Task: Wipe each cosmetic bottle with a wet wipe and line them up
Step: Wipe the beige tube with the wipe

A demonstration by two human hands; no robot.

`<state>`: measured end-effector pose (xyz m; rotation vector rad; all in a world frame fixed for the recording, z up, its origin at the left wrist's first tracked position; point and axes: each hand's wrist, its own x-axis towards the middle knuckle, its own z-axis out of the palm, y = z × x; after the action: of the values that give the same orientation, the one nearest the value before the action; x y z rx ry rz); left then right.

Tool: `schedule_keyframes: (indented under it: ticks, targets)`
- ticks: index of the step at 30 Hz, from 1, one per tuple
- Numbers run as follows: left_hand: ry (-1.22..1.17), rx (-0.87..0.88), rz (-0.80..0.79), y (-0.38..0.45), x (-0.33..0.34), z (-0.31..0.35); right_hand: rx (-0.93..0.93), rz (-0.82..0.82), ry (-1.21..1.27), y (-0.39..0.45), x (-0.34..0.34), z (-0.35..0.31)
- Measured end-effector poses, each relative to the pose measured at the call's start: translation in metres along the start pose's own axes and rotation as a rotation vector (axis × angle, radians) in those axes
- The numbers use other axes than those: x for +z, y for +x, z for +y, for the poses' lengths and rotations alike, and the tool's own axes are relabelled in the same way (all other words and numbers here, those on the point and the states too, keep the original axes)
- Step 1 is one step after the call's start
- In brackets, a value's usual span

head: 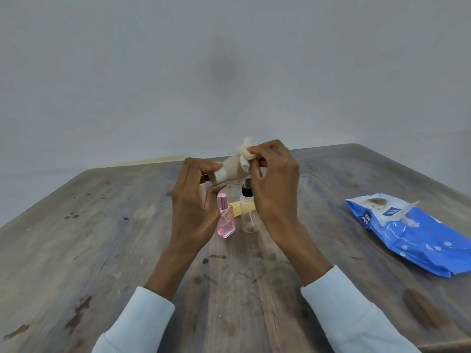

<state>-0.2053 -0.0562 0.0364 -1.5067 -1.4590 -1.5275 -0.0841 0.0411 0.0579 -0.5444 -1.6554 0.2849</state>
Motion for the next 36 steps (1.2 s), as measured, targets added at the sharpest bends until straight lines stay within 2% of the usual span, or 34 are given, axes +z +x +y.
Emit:
schedule_keyframes:
  ticks: [2, 7, 13, 15, 19, 25, 27, 32, 34, 36]
  targets:
    - [-0.014, -0.004, -0.001, -0.001, 0.001, 0.001, -0.004, 0.013, 0.002, 0.000, -0.001, -0.002]
    - [-0.034, -0.069, 0.057, 0.000, -0.003, -0.004, -0.223, -0.086, 0.020, -0.014, 0.008, -0.027]
    - [-0.068, -0.133, 0.027, 0.000, 0.000, 0.000, 0.033, 0.047, -0.031, 0.002, -0.002, 0.002]
    - [-0.087, -0.167, 0.045, 0.001, -0.001, -0.001, -0.015, 0.029, -0.013, -0.001, 0.000, -0.004]
    - [-0.105, -0.230, 0.073, 0.002, -0.005, -0.003, -0.253, -0.075, 0.010, -0.015, 0.008, -0.022]
    - [-0.206, -0.345, 0.052, 0.003, -0.002, -0.001, 0.017, 0.050, -0.010, 0.002, -0.003, 0.003]
    - [-0.224, -0.367, 0.060, 0.003, -0.003, 0.000, -0.005, 0.050, -0.006, 0.002, -0.003, 0.000]
    - [-0.311, -0.455, 0.100, 0.003, -0.008, -0.003, -0.246, -0.060, -0.011, -0.012, 0.005, -0.020]
    - [-0.330, -0.467, 0.106, 0.004, -0.008, -0.003, -0.212, -0.046, 0.002, -0.010, 0.005, -0.017]
    - [-0.344, -0.463, 0.098, 0.003, -0.006, -0.002, -0.095, 0.017, 0.036, -0.004, 0.002, -0.008]
